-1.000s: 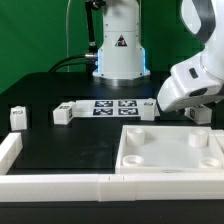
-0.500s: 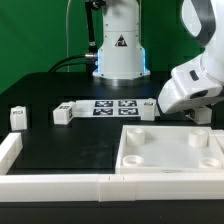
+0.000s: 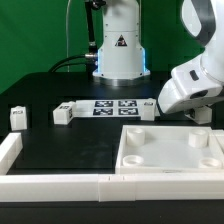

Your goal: Assemble one leg

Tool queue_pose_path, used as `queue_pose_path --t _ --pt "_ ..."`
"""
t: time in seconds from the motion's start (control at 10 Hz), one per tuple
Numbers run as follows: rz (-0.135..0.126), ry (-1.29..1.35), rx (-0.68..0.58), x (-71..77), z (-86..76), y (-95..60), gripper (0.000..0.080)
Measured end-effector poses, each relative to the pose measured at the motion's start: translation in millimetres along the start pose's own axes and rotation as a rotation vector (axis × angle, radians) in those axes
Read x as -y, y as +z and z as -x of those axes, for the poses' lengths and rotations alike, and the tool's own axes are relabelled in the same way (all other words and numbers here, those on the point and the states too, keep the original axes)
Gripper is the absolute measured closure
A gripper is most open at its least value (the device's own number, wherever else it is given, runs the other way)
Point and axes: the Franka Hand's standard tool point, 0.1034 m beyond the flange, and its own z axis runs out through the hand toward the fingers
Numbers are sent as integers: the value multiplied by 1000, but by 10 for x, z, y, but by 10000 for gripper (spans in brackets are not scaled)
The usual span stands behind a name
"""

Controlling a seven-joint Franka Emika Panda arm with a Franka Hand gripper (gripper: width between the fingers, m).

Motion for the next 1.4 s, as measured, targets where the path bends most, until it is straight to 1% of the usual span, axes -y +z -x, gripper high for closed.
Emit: queue_pose_path --t 0.1,0.2,0.4,0.5,0.6,0.7,0.8,0.9,1.0,1.1,1.2,1.3,1.4 --pt "-1 -4 6 -8 18 -12 514" --pt "1 -8 28 -31 109 -105 514" --pt "20 -10 65 -25 337 -399 512" --pt "25 -16 66 -39 410 -538 512" --pt "27 -26 53 -61 436 -634 512" --pt "28 -29 28 -90 432 -698 512" --pt "27 -31 35 -80 429 -661 512" --pt "28 -32 12 -84 395 -665 512" --pt "38 -27 -148 -119 269 -729 512" --pt "54 -19 -300 -158 288 -743 512" --pt "65 -17 -339 -172 381 -683 512" --pt "77 -39 -411 -221 305 -787 512" --pt "85 -40 -488 -305 274 -920 512"
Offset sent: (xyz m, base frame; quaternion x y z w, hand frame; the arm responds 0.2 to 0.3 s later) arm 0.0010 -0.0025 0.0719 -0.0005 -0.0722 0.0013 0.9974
